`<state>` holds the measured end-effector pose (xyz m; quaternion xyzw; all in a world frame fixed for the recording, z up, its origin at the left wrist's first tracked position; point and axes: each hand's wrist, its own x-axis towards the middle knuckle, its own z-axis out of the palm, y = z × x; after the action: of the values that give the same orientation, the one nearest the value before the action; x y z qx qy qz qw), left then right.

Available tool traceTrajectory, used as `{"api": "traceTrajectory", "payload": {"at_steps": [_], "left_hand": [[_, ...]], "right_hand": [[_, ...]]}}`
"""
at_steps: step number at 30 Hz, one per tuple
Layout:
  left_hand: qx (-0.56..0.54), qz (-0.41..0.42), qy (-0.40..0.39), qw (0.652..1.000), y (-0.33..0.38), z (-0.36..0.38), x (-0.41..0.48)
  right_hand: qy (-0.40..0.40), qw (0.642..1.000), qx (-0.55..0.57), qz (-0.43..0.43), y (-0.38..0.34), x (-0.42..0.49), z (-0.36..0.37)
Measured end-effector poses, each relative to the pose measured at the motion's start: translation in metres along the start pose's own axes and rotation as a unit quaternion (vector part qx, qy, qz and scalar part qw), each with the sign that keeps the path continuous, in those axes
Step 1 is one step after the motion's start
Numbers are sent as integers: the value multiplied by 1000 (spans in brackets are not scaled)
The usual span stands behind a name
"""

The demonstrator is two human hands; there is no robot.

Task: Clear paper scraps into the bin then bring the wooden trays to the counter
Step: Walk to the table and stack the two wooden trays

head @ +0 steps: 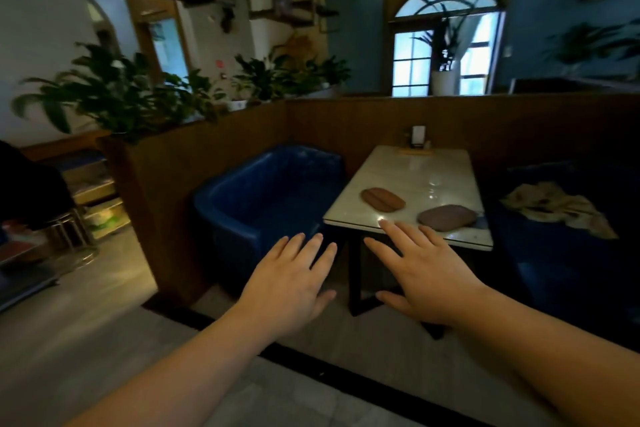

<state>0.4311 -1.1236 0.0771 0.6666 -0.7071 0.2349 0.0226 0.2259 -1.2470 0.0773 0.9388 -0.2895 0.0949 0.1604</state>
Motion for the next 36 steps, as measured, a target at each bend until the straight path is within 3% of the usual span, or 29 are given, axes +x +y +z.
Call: {"api": "traceTrajectory", "payload": {"at_steps": [8,19,29,36], "left_hand": [[-37,44,10,998,-5,89,134],[-74,110,33,991,-72,217,334],[-97,153,25,983,-89,303,469],[-75,161,8,984,-66,366,586]], "right_hand": [[-34,995,-11,92,98,48,75],[-79,976,-22,201,206,183,167],[-125,963,-6,238,299,240,240],[-128,960,18,250,403,276,316]]}}
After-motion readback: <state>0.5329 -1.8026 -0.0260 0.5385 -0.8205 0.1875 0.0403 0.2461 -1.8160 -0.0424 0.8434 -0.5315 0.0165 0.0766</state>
